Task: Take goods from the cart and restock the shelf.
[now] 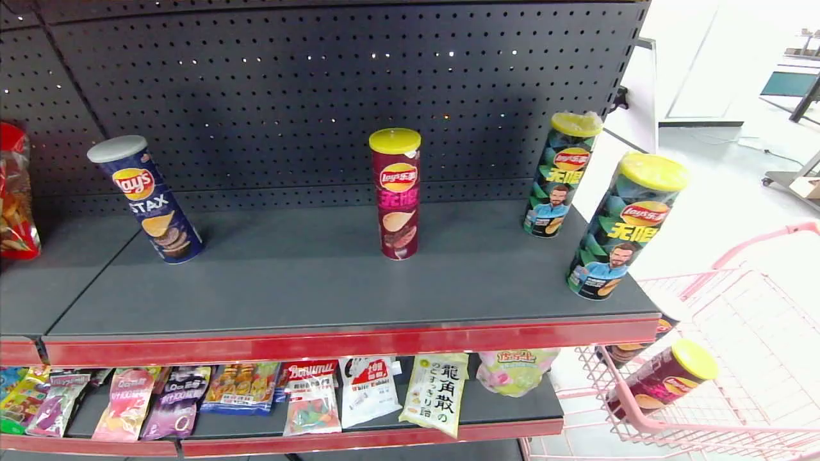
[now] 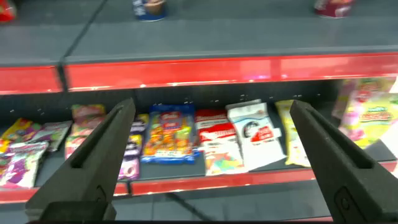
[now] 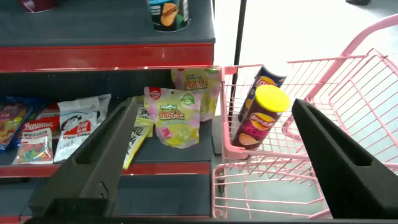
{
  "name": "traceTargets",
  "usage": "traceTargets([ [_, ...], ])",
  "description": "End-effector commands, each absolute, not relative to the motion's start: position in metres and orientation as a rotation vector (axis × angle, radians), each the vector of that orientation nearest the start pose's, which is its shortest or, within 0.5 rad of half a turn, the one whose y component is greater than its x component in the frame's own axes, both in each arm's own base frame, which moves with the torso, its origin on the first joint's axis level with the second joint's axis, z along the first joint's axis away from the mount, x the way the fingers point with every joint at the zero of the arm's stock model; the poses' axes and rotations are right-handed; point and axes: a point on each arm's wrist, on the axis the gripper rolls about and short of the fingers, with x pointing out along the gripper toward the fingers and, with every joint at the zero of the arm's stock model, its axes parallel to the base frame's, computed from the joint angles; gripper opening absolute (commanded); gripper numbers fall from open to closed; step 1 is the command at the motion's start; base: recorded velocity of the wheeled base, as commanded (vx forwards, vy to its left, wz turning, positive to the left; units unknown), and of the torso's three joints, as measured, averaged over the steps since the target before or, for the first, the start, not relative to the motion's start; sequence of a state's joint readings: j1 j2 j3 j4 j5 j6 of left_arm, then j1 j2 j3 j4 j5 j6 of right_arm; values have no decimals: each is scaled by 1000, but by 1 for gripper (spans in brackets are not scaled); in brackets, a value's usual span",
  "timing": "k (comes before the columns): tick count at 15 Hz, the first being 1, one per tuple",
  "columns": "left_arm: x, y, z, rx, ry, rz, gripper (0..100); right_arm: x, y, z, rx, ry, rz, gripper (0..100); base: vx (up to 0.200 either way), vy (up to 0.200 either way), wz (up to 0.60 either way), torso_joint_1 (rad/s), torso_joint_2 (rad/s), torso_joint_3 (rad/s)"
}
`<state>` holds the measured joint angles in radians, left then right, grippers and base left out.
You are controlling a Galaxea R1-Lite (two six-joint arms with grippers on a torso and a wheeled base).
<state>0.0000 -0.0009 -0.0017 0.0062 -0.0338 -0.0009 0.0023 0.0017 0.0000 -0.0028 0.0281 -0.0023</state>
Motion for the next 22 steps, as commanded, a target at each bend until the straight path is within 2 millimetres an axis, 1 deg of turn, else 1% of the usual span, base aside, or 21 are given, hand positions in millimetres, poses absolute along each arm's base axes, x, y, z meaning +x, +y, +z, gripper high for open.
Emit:
traceTargets([
  [1,-23,-1,75,-2,5,-34,100,-23,1,76,-2,-2,31,100,0,-200,0,2,2,7],
  [2,-23,-1,75,-2,5,-34,100,-23,1,76,-5,-2,29,100,0,0,0,0,0,0],
  [12,-23,-1,75,-2,5,-34,100,-23,1,76,0,-2,29,100,0,0,-600,1,3,2],
  [17,-23,-1,75,-2,5,-34,100,-23,0,76,6,-3,28,100,0,0,0,-12,22,17],
  [22,-23,-1,75,-2,5,-34,100,-23,0,76,28,-3,23,100,0,0,0,-130,338,195],
])
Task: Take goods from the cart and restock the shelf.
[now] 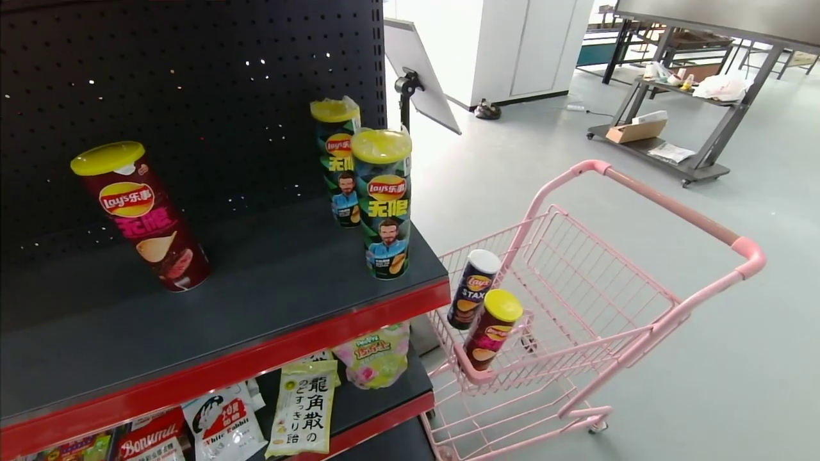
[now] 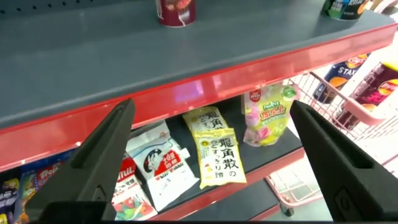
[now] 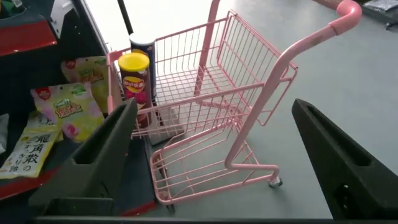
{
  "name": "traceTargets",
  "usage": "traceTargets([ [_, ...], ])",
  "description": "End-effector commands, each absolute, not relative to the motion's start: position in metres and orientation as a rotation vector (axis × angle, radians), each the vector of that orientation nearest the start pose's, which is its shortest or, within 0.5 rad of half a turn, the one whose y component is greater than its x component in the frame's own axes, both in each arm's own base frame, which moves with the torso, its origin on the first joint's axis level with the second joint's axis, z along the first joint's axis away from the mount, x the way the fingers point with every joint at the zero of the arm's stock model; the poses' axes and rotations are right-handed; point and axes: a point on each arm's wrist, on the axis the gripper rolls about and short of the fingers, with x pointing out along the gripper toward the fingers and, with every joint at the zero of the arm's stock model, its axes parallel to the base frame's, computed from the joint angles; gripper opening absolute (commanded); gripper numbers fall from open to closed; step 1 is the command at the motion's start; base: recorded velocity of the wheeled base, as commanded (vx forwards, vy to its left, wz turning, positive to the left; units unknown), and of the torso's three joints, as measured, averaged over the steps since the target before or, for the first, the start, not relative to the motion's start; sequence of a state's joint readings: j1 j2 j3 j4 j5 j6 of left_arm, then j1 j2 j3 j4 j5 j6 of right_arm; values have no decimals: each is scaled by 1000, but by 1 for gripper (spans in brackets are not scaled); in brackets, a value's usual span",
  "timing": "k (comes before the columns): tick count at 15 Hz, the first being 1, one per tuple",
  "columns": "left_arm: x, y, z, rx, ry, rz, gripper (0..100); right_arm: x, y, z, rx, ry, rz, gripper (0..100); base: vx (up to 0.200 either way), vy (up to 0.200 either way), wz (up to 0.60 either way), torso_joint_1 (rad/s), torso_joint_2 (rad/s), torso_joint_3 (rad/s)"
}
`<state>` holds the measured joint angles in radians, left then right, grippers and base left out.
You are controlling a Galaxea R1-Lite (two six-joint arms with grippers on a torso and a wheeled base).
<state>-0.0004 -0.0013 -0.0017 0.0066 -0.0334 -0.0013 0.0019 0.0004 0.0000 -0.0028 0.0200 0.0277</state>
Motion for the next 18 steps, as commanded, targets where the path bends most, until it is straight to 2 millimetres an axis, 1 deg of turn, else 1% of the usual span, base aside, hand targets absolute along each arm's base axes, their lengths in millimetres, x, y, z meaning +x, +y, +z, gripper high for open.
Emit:
traceTargets([
  [1,-23,-1,75,-2,5,-34,100,-23,0,76,28,-3,23,100,0,0,0,-144,369,222],
  [9,-23,-1,75,-2,5,-34,100,-23,0,76,18,-3,25,100,0,0,0,-142,375,232],
  [16,-23,-1,75,-2,5,-34,100,-23,0,76,3,-3,25,100,0,0,0,-167,505,338],
  [18,-23,-1,75,-2,5,-34,100,-22,0,76,-2,3,28,100,0,0,0,-51,181,132],
])
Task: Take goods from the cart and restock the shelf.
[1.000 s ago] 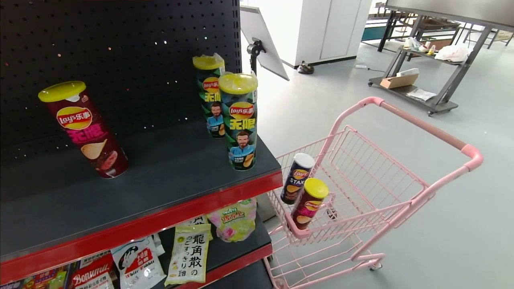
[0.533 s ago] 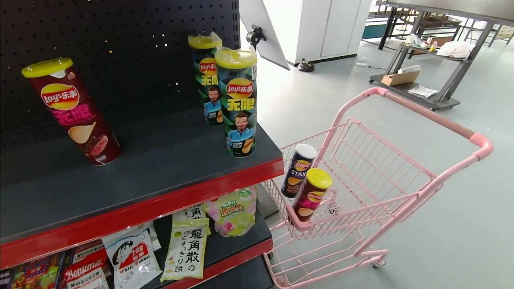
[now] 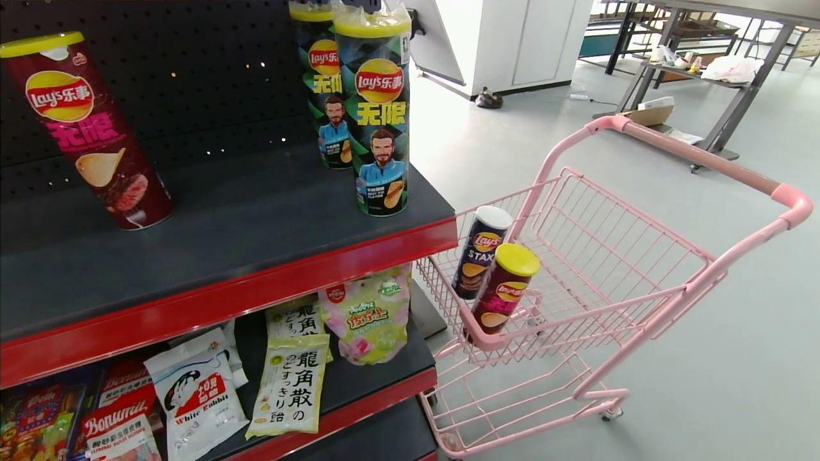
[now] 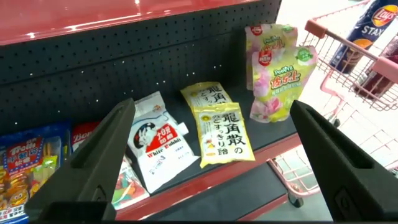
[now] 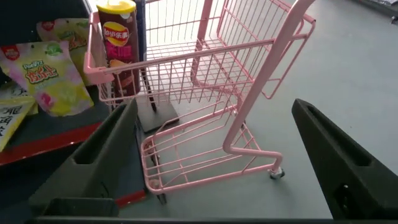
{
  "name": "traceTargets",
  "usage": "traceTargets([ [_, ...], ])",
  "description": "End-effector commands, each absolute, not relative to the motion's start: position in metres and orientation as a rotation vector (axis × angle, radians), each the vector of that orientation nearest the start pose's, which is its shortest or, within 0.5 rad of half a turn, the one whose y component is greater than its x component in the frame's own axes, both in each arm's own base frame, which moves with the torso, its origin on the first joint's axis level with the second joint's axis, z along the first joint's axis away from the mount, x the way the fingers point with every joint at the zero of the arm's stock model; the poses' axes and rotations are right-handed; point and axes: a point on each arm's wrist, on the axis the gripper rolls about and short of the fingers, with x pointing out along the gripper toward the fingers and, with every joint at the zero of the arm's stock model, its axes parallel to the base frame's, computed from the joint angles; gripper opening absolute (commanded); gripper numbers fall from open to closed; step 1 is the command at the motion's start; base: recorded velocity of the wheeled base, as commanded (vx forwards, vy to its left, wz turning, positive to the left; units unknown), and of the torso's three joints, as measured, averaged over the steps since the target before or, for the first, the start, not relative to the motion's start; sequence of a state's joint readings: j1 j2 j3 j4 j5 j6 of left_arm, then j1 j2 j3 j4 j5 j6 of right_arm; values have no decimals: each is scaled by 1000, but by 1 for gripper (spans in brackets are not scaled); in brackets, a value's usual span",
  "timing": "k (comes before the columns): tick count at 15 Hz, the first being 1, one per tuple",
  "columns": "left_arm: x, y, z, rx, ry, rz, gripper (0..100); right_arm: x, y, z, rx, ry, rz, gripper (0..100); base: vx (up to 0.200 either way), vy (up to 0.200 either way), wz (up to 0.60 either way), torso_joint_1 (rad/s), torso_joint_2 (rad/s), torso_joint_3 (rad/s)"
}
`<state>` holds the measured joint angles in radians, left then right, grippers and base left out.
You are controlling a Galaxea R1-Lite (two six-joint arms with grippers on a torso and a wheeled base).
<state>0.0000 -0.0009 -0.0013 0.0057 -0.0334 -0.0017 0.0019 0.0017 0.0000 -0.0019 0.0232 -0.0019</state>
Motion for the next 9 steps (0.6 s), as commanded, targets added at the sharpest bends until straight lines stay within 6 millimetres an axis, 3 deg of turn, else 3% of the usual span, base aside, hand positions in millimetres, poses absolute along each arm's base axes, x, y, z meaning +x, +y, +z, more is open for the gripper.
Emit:
traceTargets([
  [1,-23,-1,75,-2,5,-34,100,-22,0,76,-8,3,17,100,0,0,0,-22,85,61],
  [2,-23,-1,75,-2,5,-34,100,-26,1,108,-4,-54,40,100,0,0,0,0,0,0],
  [3,-23,-1,75,-2,5,-34,100,-5,1,172,77,19,48,100,0,0,0,0,0,0],
  [4,-23,-1,75,-2,5,-34,100,18,1,214,195,34,66,100,0,0,0,0,0,0],
  [5,-23,-1,75,-2,5,-34,100,49,6,235,203,90,175,100,0,0,0,0,0,0],
  [6,-23,-1,75,-2,5,-34,100,70,11,236,200,126,234,100,0,0,0,0,0,0],
  [7,-23,-1,75,-2,5,-34,100,116,22,226,213,163,272,100,0,0,0,0,0,0],
  [8,-23,-1,75,-2,5,-34,100,155,27,204,208,183,263,100,0,0,0,0,0,0],
  [9,-23,-1,75,-2,5,-34,100,173,32,183,198,205,281,100,0,0,0,0,0,0],
])
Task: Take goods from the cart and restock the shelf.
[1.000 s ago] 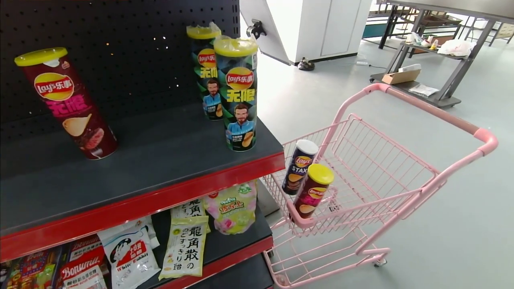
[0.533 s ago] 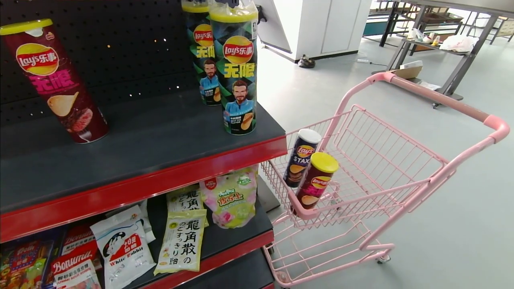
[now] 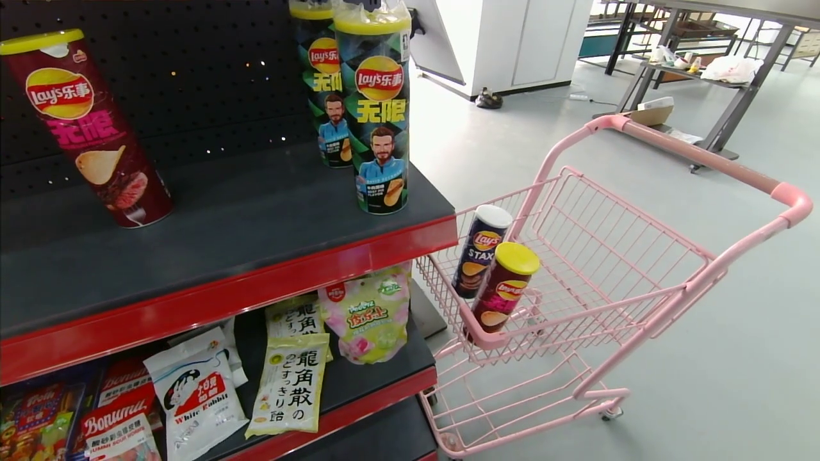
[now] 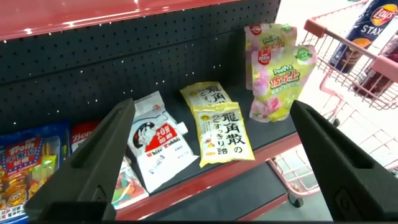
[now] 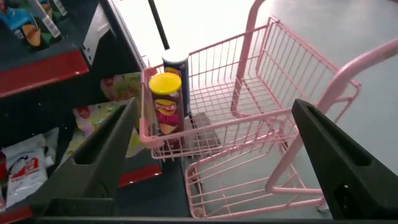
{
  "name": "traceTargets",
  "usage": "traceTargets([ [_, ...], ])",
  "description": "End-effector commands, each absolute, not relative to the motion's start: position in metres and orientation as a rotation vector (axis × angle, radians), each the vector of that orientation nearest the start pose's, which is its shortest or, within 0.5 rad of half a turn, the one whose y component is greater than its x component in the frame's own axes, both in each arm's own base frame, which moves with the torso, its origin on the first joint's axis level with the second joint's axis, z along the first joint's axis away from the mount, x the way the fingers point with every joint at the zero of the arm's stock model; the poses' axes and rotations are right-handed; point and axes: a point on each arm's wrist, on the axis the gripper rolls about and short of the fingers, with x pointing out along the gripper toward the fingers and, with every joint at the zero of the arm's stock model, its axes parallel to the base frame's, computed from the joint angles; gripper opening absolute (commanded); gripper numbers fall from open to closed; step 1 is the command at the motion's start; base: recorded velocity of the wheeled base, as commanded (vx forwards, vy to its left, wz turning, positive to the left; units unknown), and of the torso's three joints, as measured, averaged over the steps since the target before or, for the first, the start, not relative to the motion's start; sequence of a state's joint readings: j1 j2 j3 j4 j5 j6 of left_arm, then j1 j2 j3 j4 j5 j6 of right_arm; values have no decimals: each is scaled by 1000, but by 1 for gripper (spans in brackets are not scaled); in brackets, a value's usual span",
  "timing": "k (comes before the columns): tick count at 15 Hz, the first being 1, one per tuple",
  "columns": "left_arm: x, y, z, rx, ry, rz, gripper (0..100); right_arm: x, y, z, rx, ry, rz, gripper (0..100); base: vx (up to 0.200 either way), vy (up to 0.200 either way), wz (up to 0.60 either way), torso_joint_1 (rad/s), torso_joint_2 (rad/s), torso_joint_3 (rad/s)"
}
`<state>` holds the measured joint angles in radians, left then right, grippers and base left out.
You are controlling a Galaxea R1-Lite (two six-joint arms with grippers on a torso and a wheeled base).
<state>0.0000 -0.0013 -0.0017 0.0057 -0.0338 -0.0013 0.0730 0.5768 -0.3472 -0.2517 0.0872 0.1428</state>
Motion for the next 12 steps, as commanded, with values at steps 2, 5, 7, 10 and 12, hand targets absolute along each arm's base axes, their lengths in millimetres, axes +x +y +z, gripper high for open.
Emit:
traceTargets([
  [2,-23,-1,75,-2,5,-34,100,193,40,159,164,300,316,100,0,0,0,0,0,0],
  [5,-23,-1,75,-2,5,-34,100,217,48,132,172,437,392,100,0,0,0,0,0,0],
  [7,-23,-1,75,-2,5,-34,100,231,54,129,172,453,407,100,0,0,0,0,0,0],
  [10,-23,-1,75,-2,5,-34,100,231,77,123,155,491,497,100,0,0,0,0,0,0],
  [12,-23,-1,75,-2,5,-34,100,236,87,118,147,511,526,100,0,0,0,0,0,0],
])
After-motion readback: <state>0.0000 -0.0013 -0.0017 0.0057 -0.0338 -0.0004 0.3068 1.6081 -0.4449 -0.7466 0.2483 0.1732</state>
